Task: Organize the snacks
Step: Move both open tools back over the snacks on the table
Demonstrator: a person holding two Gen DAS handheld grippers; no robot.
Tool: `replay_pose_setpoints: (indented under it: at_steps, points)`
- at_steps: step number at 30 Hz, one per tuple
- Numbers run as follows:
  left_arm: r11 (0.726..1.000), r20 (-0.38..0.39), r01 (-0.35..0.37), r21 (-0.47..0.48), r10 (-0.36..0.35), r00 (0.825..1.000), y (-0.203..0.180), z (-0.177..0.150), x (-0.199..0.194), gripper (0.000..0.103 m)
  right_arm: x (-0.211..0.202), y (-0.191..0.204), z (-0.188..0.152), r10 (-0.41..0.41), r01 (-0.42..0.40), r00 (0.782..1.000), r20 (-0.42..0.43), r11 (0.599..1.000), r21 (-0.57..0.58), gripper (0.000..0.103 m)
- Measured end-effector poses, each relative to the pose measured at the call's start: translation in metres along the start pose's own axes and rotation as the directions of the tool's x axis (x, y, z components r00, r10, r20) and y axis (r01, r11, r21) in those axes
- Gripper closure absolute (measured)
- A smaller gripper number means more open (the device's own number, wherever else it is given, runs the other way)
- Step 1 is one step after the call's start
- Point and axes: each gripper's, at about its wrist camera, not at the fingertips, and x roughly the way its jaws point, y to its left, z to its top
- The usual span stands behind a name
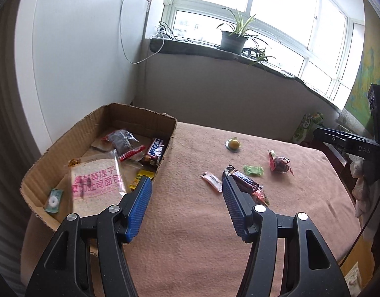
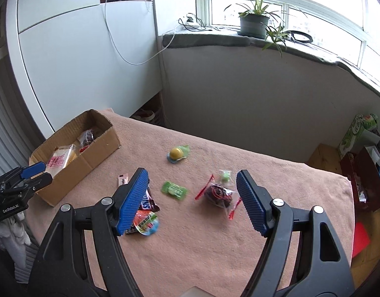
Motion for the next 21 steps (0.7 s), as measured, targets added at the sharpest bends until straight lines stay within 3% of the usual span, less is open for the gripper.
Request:
replay_pose_setpoints:
  at_steps: [8,15,21]
  points:
    - [0.999,-0.051,0.043,0.022,-0.042,0.998,-0.028,-0.004,0.024,0.044,0.02,-0.055,-0.021,-0.014,0.021,0.998,-0.064,0.994,0.104,0.027]
    - [0.998,-0.111,0.056,0.026,-0.052,0.992,-0.039,-0.008,0.052,0.044,0.051,-0.072,-0.026,0.066,-0.059,0.992,-0.107,0.996,0.071,0.027]
    - [0.998,-0.16,0.053,0.024,-0.049,0.986,-0.042,-0.008,0.077,0.045,0.076,-0.061,-0.021,0.07,-0.078,0.987,-0.144,0.996,-0.047,0.027]
